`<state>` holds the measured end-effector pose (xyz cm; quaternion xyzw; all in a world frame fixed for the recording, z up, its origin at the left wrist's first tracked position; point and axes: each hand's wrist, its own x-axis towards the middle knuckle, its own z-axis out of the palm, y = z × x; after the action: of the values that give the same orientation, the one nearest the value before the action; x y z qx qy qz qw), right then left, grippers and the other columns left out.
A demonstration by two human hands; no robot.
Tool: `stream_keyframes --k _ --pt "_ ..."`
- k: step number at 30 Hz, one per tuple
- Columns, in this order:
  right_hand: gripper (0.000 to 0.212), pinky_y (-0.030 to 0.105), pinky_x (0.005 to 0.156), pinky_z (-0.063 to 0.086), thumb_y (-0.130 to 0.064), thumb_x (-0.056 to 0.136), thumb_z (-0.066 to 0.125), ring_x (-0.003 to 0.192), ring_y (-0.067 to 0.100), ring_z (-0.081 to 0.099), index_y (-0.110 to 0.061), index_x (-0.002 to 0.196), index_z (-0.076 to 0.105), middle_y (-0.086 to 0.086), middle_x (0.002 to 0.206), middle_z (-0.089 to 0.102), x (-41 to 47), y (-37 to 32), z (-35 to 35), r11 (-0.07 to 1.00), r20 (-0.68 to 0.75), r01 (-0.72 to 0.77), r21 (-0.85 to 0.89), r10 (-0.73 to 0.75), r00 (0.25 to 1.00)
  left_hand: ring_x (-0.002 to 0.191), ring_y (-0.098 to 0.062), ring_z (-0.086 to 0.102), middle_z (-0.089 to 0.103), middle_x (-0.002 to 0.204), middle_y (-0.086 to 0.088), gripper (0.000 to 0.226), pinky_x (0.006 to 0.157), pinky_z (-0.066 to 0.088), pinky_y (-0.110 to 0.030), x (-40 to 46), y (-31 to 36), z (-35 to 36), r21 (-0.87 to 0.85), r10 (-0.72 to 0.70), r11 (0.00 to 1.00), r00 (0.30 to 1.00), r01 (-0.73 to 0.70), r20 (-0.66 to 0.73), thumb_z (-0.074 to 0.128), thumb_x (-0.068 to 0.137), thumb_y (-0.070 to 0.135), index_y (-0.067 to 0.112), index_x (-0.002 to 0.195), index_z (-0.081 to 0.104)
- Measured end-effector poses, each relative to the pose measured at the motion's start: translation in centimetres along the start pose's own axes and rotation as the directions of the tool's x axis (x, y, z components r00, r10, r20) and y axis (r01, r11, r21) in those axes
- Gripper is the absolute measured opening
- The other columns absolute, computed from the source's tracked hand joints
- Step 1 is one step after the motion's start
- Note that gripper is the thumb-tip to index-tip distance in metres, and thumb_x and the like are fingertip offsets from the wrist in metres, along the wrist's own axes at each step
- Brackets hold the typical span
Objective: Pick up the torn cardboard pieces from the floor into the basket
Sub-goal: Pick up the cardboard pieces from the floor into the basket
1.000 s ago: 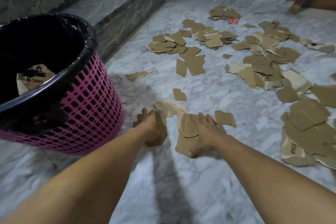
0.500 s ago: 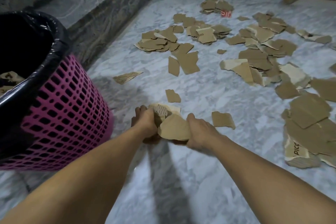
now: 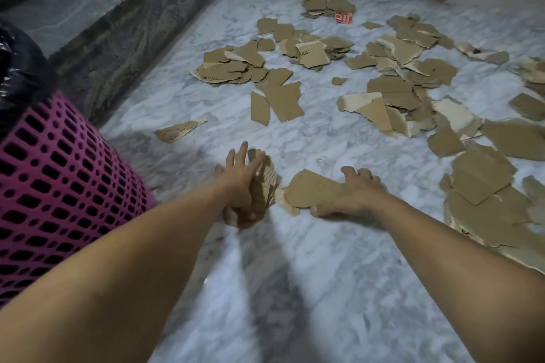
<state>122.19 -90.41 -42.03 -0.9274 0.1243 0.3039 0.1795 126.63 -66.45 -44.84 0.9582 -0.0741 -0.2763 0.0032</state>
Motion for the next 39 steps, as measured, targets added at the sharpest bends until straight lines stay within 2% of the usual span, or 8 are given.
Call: stream_keyframes --k 3,6,8,15,21,25,32,39 --pt "0.090 0.048 0.102 0.033 -0.067 0.072 0.064 0.138 0.033 0.017 -0.030 0.145 0.027 0.009 0.149 0.020 0.7 -0.5 1.0 0.998 -0.084 -0.053 0.027 0.055 0.995 0.147 -0.033 -0.015 -0.028 0.157 -0.003 0.138 0.117 0.015 -0.055 0.8 0.4 -0.6 0.082 0.069 0.994 0.996 -0.072 0.049 0.091 0.053 0.030 0.040 0.151 -0.007" --pt "0.083 0.044 0.089 0.040 -0.054 0.066 0.078 0.130 0.033 0.024 -0.026 0.131 0.035 0.011 0.141 0.023 0.8 -1.0 1.9 0.996 -0.123 -0.060 -0.062 0.052 0.991 0.134 -0.028 0.021 0.015 0.149 0.002 0.106 0.097 0.037 -0.045 0.9 0.8 -0.9 0.076 0.136 0.988 0.990 -0.134 -0.034 0.088 0.051 0.022 0.037 0.137 0.028" --pt "0.082 0.039 0.081 0.038 -0.049 0.064 0.084 0.126 0.033 0.030 -0.020 0.125 0.039 0.011 0.137 0.024 0.8 -1.1 2.0 0.997 -0.106 -0.069 -0.029 0.065 0.992 0.118 -0.024 0.030 0.029 0.132 0.002 0.085 0.082 0.038 -0.037 0.9 1.2 -1.0 0.097 0.152 0.985 0.985 -0.144 -0.087 0.085 0.052 0.020 0.031 0.123 0.039" --pt "0.066 0.036 0.084 0.044 -0.046 0.064 0.084 0.112 0.027 0.053 -0.023 0.116 0.051 0.003 0.117 0.059 0.4 -1.5 1.6 0.999 -0.066 0.013 -0.039 -0.016 0.998 0.105 -0.022 0.048 0.046 0.115 0.002 0.065 0.080 0.048 -0.035 0.2 1.1 -0.5 -0.104 0.125 0.986 0.991 -0.130 -0.049 0.079 0.059 0.010 0.025 0.114 0.049" --pt "0.052 0.036 0.090 0.048 -0.043 0.071 0.081 0.108 0.027 0.057 -0.015 0.109 0.061 0.005 0.110 0.065 0.7 -3.2 1.0 0.993 0.065 0.091 -0.073 -0.086 0.994 0.101 -0.027 0.059 0.054 0.116 -0.004 0.057 0.073 0.046 -0.028 -1.3 0.5 0.7 -0.255 0.050 0.964 0.992 -0.080 -0.119 0.076 0.065 0.012 0.020 0.116 0.054" --pt "0.045 0.034 0.078 0.049 -0.042 0.075 0.078 0.103 0.028 0.057 -0.011 0.104 0.060 0.007 0.103 0.061 0.6 -5.0 1.5 0.975 0.082 0.194 -0.112 -0.185 0.979 0.083 -0.019 0.063 0.065 0.085 0.002 0.040 0.064 0.046 -0.025 -2.7 -0.6 1.2 -0.416 -0.065 0.909 0.991 0.012 -0.114 0.086 0.057 0.018 0.021 0.089 0.062" --pt "0.068 0.031 0.081 0.047 -0.033 0.073 0.080 0.113 0.026 0.057 -0.025 0.133 0.050 0.002 0.124 0.060 0.3 -8.0 4.0 0.935 0.016 0.353 -0.030 -0.353 0.935 0.084 -0.019 0.066 0.073 0.086 0.000 0.030 0.076 0.052 -0.028 -4.5 -3.4 2.8 -0.658 -0.232 0.746 0.966 0.104 -0.111 0.084 0.059 0.009 0.026 0.066 0.060" --pt "0.028 0.029 0.066 0.048 -0.021 0.073 0.081 0.094 0.027 0.065 -0.010 0.091 0.063 0.010 0.095 0.066 0.6 -8.8 4.2 0.958 0.067 0.268 0.103 -0.276 0.959 0.092 -0.020 0.065 0.072 0.093 0.001 0.031 0.086 0.055 -0.034 -6.3 -4.9 3.1 -0.705 -0.276 0.702 0.952 0.107 -0.130 0.082 0.063 0.004 0.026 0.077 0.066"
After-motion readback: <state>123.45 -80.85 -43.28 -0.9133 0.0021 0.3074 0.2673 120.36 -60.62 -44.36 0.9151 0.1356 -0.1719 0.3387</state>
